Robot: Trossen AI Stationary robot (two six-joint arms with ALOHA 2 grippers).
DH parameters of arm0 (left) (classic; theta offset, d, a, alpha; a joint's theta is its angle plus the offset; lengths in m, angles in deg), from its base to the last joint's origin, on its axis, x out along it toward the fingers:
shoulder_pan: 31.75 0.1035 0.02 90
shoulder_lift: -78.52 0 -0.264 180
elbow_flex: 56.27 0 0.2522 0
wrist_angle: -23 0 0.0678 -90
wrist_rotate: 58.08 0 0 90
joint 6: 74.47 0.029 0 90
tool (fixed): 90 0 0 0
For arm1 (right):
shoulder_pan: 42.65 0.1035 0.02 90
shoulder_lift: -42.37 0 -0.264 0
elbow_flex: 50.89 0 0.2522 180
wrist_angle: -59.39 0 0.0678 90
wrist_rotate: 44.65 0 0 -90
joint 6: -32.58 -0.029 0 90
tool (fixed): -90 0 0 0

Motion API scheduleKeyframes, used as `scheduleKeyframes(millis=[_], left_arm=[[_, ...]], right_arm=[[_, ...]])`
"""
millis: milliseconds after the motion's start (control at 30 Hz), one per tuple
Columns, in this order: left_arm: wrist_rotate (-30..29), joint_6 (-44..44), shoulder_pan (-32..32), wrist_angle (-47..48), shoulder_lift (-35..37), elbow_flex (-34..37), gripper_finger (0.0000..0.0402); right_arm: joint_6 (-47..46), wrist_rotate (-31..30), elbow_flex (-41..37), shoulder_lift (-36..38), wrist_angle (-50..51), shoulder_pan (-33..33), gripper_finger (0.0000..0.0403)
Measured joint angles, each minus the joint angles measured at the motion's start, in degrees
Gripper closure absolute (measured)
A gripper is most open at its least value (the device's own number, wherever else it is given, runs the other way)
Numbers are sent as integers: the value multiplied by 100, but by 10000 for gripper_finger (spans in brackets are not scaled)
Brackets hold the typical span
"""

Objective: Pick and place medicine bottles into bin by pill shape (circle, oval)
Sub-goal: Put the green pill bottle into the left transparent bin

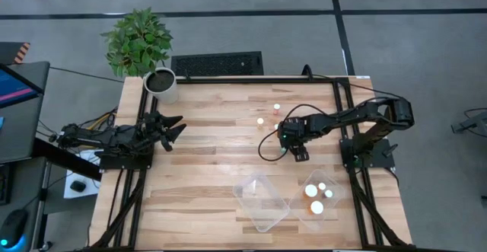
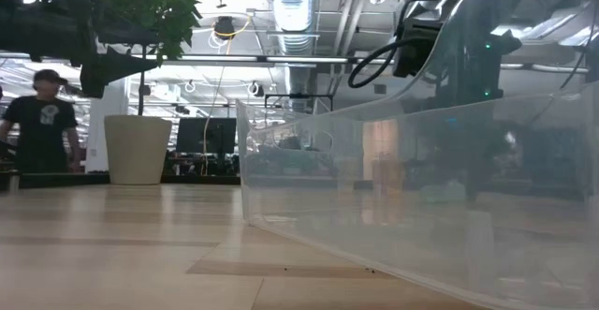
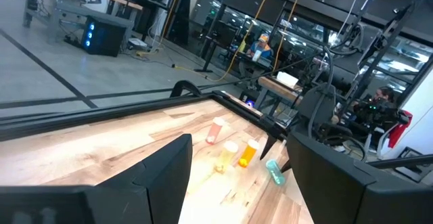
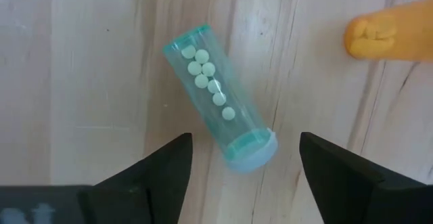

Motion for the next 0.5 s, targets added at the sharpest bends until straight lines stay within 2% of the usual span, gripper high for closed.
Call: scheduleKeyframes(millis=[267, 500], left_arm=[[0, -87, 1, 1, 0, -2, 166], [-1, -87, 2, 1, 0, -2, 166]], right_arm=[[34, 5, 0, 0, -14, 0, 166], [-21, 5, 2, 0, -10, 4, 225]])
